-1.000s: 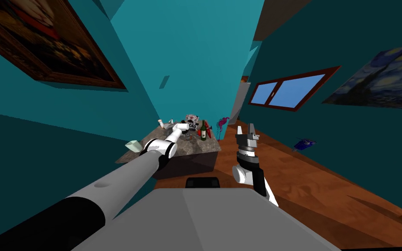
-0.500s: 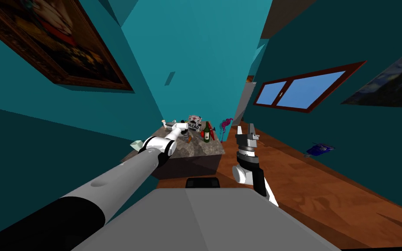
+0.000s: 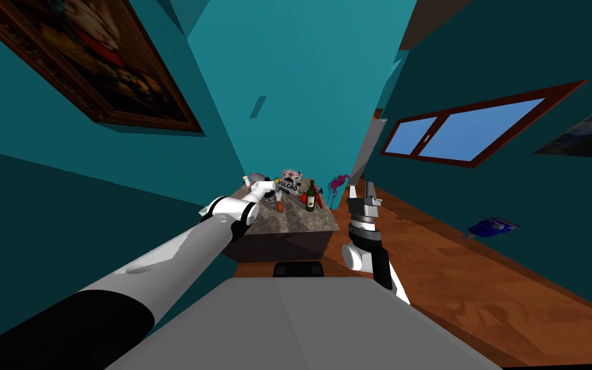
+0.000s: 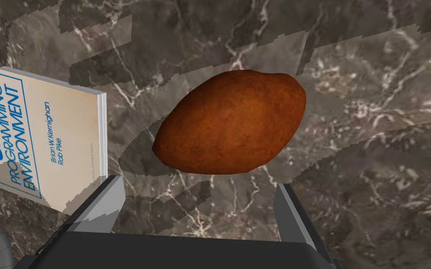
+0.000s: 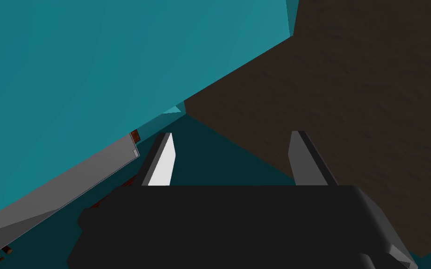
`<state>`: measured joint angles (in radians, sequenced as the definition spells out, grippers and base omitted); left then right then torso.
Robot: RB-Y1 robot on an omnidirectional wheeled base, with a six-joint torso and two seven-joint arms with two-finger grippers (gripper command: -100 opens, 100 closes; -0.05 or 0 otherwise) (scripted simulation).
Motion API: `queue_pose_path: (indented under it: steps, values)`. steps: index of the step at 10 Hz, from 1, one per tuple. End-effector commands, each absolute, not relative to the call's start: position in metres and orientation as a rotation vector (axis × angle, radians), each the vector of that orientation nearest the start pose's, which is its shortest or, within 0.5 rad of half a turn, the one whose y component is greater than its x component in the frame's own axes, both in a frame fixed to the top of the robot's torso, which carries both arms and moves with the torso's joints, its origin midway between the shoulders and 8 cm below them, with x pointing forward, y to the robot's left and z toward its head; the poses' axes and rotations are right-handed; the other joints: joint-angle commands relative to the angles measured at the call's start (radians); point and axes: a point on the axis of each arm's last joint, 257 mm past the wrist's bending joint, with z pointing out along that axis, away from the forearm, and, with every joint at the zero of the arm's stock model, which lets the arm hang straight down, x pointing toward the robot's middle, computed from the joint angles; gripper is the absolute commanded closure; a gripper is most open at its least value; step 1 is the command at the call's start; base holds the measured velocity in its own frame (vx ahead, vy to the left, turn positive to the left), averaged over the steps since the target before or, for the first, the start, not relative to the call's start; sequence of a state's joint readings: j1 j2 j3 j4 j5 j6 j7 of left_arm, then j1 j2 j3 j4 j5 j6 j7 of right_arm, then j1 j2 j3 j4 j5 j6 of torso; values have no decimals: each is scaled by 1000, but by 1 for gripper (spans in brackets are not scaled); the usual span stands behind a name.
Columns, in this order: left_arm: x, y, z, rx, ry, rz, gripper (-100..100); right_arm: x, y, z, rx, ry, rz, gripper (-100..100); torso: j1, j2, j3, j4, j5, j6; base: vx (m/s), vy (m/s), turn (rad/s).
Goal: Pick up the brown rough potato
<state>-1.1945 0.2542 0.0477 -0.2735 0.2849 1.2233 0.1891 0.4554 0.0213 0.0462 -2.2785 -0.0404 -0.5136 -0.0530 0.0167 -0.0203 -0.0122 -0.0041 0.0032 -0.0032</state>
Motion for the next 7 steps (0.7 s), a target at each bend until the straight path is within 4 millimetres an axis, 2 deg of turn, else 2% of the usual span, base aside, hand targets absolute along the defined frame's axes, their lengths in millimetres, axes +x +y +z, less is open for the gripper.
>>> queue_pose_path:
  steps: [1,2,4,5,7]
  values:
    - [575,214,-308,-2277,1953,-278,0,346,-266,41,680,518,1451,0,0,0,0,0,0,0,2,10,-7]
    - [581,217,-308,-2250,1939,-295,-100,346,-266,41,680,518,1451,0,-3,1,0,0,-1,0,-46,-43,6]
    - [580,218,-311,-2253,1941,-291,-100,346,-266,41,680,518,1451,0,-8,5,3,1,-2,1,-46,-41,7]
    - [579,218,-311,-2255,1940,-288,100,346,-266,41,680,518,1451,0,-7,3,2,1,-2,1,-8,-5,3]
    - [579,218,-311,-2256,1940,-286,100,346,-266,41,680,518,1451,0,-6,1,1,1,-1,1,0,0,0]
